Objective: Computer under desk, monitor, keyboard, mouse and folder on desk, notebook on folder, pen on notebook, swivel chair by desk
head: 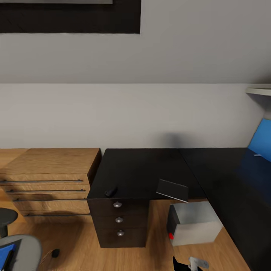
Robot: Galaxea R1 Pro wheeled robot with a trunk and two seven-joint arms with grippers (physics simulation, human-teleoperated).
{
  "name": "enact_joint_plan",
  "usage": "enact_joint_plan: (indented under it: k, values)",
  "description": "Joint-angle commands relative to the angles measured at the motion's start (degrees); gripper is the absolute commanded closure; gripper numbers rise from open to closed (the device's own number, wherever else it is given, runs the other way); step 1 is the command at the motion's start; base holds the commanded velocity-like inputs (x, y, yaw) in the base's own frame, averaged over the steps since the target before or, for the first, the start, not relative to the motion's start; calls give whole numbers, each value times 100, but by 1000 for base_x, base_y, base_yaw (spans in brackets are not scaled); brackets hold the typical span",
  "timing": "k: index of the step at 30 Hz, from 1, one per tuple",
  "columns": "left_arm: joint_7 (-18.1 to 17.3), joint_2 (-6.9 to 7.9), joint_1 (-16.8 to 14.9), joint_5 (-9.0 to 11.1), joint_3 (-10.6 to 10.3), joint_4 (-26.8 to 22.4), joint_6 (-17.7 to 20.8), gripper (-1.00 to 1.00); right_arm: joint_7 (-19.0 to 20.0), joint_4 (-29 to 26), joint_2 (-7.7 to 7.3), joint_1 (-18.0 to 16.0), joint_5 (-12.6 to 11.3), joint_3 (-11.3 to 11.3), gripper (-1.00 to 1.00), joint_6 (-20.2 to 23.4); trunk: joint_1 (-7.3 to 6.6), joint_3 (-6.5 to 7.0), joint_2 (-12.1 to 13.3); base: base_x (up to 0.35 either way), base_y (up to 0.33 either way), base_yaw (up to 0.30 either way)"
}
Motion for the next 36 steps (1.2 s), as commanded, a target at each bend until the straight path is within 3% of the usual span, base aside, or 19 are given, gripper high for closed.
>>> enact_joint_plan:
  k: [1, 14, 20, 27, 31, 36]
  values:
    - [-54, 0, -5, 59, 16, 24, -5, -100, 31, 14, 2, -4, -61, 39, -100, -88, -23, 13, 38, 0, 0, 194]
    - [-52, -1, -5, 55, 10, 146, -3, -100, -5, 18, 6, 1, -62, 41, -100, -381, -308, 246, 560, 0, 0, 102]
    - [-54, -14, -5, 48, -8, 183, 4, -100, -270, 18, 13, 1, -62, 44, -100, -481, -440, 354, 800, 0, 0, 98]
    - [-44, -19, -5, -98, -305, 207, -76, -100, -417, 18, 11, 1, -62, 45, -100, -601, -594, 480, 1081, 0, 0, 25]
    - [-41, -20, -5, -138, -379, 417, -396, -100, -433, 18, 9, 1, -62, 45, -100, -622, -682, 551, 1241, 0, 0, 5]
    - [-48, -24, -5, -158, -412, 745, -1129, -100, -438, 18, 6, 1, -62, 40, -100, -628, -792, 641, 1442, 0, 0, 1]
